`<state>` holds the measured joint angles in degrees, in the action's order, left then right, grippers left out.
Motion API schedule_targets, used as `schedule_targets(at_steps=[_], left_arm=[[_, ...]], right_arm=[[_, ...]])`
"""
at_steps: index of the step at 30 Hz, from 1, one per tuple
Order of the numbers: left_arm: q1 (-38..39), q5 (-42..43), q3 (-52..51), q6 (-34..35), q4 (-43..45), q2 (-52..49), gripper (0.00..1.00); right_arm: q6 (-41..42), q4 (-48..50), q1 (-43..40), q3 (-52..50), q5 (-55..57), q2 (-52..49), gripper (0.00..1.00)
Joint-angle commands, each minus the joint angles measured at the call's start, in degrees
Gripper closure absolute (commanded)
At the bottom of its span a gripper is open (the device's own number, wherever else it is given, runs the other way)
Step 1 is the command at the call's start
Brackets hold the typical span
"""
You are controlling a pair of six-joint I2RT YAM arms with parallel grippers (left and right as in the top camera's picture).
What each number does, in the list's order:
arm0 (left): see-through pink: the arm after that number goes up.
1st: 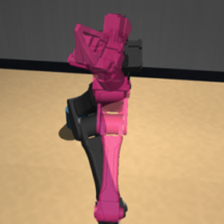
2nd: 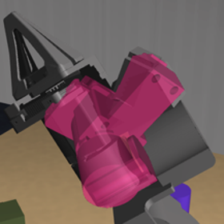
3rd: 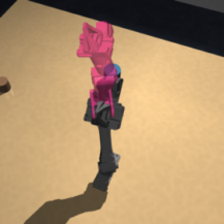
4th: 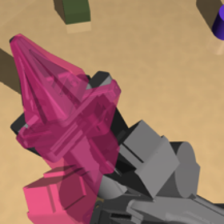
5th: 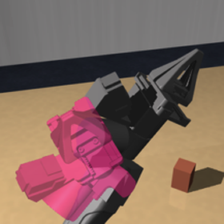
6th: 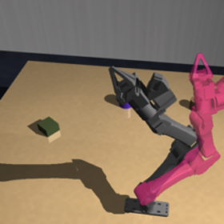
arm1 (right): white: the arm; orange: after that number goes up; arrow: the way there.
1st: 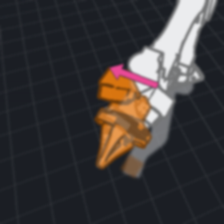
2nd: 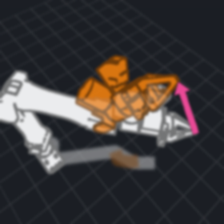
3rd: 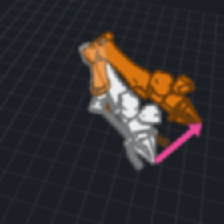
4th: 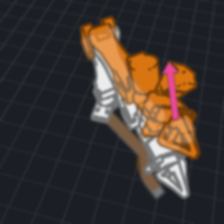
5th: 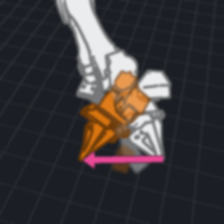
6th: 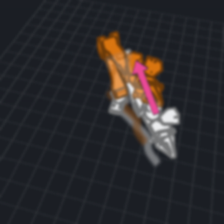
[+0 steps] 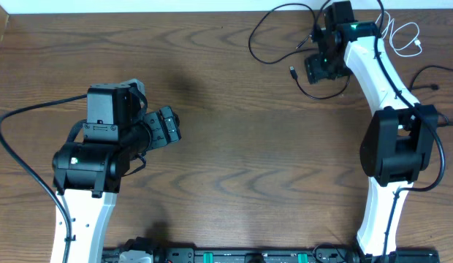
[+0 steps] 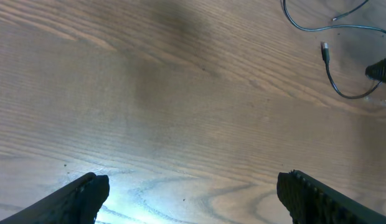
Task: Untangle cables
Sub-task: 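Lay the black cable along the top edge with the right gripper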
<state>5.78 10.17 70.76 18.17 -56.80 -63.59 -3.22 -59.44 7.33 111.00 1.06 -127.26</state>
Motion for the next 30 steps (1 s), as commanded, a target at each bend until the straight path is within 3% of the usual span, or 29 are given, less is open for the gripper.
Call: schedule_targets(at_steps=[1, 4, 7, 9, 14, 16, 20, 24, 30], left_arm=[[-0.2, -0.4, 0.6, -0.5, -0.2, -0.1, 0.08], [-0.2, -0.3, 0.6, -0.5, -0.2, -0.1, 0.08], [-0.2, -0.4, 0.6, -0.5, -0.2, -0.1, 0.08], [-0.2, -0.4, 0.6, -0.5, -0.2, -0.1, 0.08], [-0.2, -0.4, 0.6, -0.5, -0.2, -0.1, 0.08], [-0.2, -0.4, 0.6, -0.5, -0.2, -0.1, 0.08], [-0.2, -0.4, 0.6, -0.5, -0.2, -0.1, 0.08], [-0.2, -0.3, 0.6, -0.5, -0.2, -0.1, 0.08], [-0.2, -0.4, 0.6, -0.5, -0.2, -0.1, 0.08]], right_arm=[[3.1, 0.7, -1.0, -1.6, 0.6, 0.5, 0.26], [1.6, 3.6, -1.8, -3.7, 1.6, 0.5, 0.31], [1.7, 7.8, -2.4, -6.8, 0.9, 0.5, 0.52], [1.7, 12.2, -2.8, -9.4, -0.3, 0.5, 0.58], [1.9, 28.7, -3.2, -16.9, -2.3, 0.5, 0.93], [1.9, 35.4, -3.1, -18.6, -2.3, 0.5, 0.99], [1.9, 54.0, -2.8, -19.9, -2.3, 0.5, 0.99], [3.7, 65.9, -2.7, -17.3, -2.4, 0.5, 0.99], [4.0, 67.2, -2.4, -7.8, -8.9, 0.5, 0.99]])
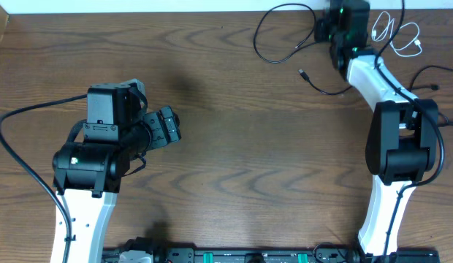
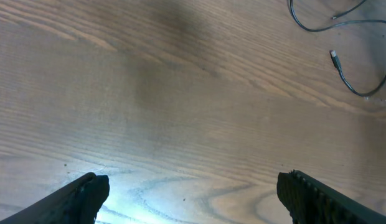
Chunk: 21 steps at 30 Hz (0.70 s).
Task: Untangle cables
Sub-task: 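Lay the black cable along the top edge with the right gripper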
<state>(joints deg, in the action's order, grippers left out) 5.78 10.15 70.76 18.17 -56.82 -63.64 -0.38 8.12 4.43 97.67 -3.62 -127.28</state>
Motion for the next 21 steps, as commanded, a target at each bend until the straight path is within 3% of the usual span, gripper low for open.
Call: schedule_targets(at_steps=[1, 4, 9, 12, 16, 21], left_arm=[[-0.2, -0.3, 0.6, -0.5, -0.2, 0.0, 0.08], [-0.2, -0.3, 0.6, -0.5, -0.2, 0.0, 0.08], [-0.2, -0.3, 0.6, -0.5, -0.2, 0.0, 0.08], [-0.2, -0.3, 0.6, -0.5, -0.2, 0.0, 0.08], [-0.2, -0.3, 0.6, -0.5, -0.2, 0.0, 0.08], [-0.2, -0.3, 0.6, -0.5, -0.2, 0.0, 0.08]], right_arm=[[1.2, -1.8, 0.6, 6.6, -4.0, 0.5, 0.99], [1.2, -12.7, 1.0, 9.4, -5.3, 0.5, 0.99], [5.0, -39.1, 1.4, 10.6, -2.9, 0.5, 0.99], [7.3, -47.1, 1.4, 9.1, 0.6, 0.5, 0.99], [7.2, -44.0, 1.2, 4.2, 4.9, 0.2, 0.99], [1.4, -22.9, 0.7, -4.7, 11.3, -1.8, 0.93]])
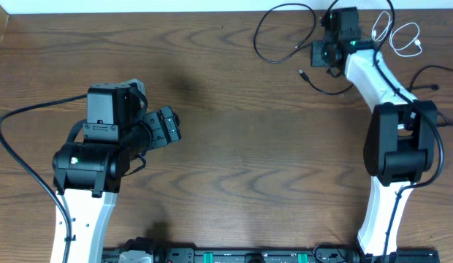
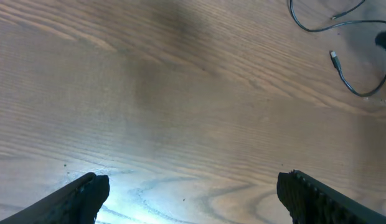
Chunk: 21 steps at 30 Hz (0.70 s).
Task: Untangle cables
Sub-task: 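Lay the black cable along the top edge with the right gripper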
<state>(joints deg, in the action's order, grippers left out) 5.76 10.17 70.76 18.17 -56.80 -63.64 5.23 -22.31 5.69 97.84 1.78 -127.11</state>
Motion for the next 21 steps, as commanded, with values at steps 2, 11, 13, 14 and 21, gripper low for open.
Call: schedule_targets(at_steps=[2, 11, 13, 14, 21], left_arm=[[-0.2, -0.3, 0.6, -0.5, -0.2, 0.0, 0.08], [-0.2, -0.3, 0.6, -0.5, -0.2, 0.0, 0.08], [-0.2, -0.4, 0.6, -0.5, -0.2, 0.0, 0.08], [-0.2, -0.4, 0.6, -0.5, -0.2, 0.0, 0.08], [-0.2, -0.4, 0.6, -0.5, -0.2, 0.0, 0.08]], right_arm=[[-7.4, 12.6, -0.8, -6.7, 5.1, -3.8, 0.93], [-8.8, 31.5, -0.6, -6.1, 4.9, -10.3, 0.99], [-9.7, 34.2, -0.4, -3.7, 4.2, -10.4, 0.99], [-10.9, 34.3, -0.3, -1.6, 3.1, -10.4, 0.99], [-11.8, 33.0, 1.0, 14.5, -2.3, -10.9, 0.99]])
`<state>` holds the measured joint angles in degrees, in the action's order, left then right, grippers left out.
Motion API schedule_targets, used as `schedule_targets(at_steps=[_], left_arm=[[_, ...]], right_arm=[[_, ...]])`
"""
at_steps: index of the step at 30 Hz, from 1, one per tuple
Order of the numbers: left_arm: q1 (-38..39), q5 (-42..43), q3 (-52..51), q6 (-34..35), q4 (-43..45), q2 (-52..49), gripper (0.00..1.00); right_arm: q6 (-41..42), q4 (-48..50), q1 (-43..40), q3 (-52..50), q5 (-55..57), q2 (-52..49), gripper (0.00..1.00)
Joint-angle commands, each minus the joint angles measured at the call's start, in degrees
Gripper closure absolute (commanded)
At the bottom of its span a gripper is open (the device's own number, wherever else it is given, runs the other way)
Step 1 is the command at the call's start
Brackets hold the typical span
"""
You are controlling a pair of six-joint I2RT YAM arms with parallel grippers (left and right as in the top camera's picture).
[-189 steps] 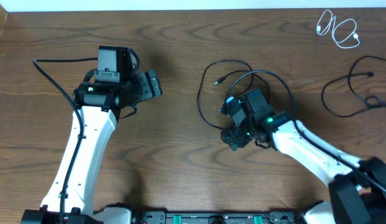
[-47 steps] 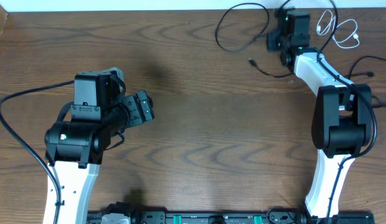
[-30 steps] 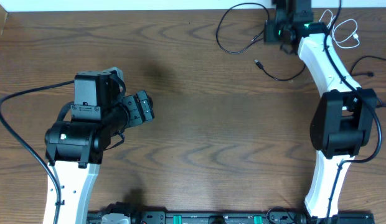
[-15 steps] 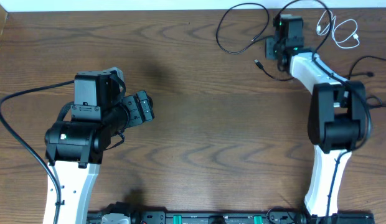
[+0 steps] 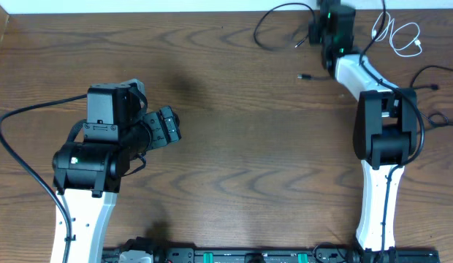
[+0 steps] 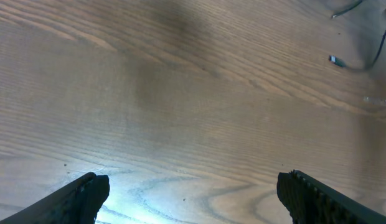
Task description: Untangle cables
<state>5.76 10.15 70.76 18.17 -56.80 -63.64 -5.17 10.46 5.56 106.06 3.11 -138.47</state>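
Note:
A thin black cable [image 5: 273,29] loops on the brown table at the far edge, and its plug end [image 5: 301,76] lies nearer the middle. A white cable [image 5: 403,33] is coiled at the far right corner. My right gripper [image 5: 318,33] reaches over the black cable at the far edge. Its fingers are hard to make out, but the cable runs up into them. My left gripper [image 6: 193,199] hangs open over bare wood at the left, far from the cables. The plug [image 6: 335,60] shows at the top right of the left wrist view.
Another black cable [image 5: 431,80] trails off the table's right side by the right arm's base. The left arm's own cable [image 5: 14,146] loops at the left edge. The table's far edge [image 5: 139,12] meets a white wall.
My right gripper has moved from just right of the black loop to the far edge. The plug end has swung left and now points sideways. The left arm is unchanged.
My right gripper was first low over the black cable's tail near the plug. Then it stood at the far edge with the tail drawn back. It came nearer again, and now is at the far edge with the tail pulled shorter. The left gripper stayed open and still.

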Motion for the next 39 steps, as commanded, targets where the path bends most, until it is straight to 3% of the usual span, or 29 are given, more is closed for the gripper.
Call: schedule_targets(at_steps=[1, 5, 11, 21, 29, 36, 39], left_arm=[[-0.2, -0.3, 0.6, -0.5, -0.2, 0.0, 0.08], [-0.2, -0.3, 0.6, -0.5, -0.2, 0.0, 0.08], [-0.2, -0.3, 0.6, -0.5, -0.2, 0.0, 0.08], [-0.2, -0.3, 0.6, -0.5, -0.2, 0.0, 0.08], [-0.2, -0.3, 0.6, -0.5, -0.2, 0.0, 0.08], [-0.2, -0.3, 0.6, -0.5, -0.2, 0.0, 0.08], [-0.2, -0.3, 0.6, -0.5, -0.2, 0.0, 0.08]], right_arm=[[-1.4, -0.2, 1.4, 7.8, -4.2, 0.5, 0.99], [-3.2, -4.5, 2.7, 10.9, -4.1, 0.5, 0.99], [-4.1, -19.8, 2.2, 10.3, -7.9, 0.4, 0.99], [-8.9, -43.0, 2.0, 10.3, -8.5, 1.4, 0.87], [-8.9, -53.6, 1.9, 10.3, 7.6, 6.1, 0.83], [-10.0, -57.3, 2.0, 10.3, 8.0, 13.0, 0.82], [-4.9, -62.2, 0.5, 10.3, 7.6, 15.8, 0.80]])
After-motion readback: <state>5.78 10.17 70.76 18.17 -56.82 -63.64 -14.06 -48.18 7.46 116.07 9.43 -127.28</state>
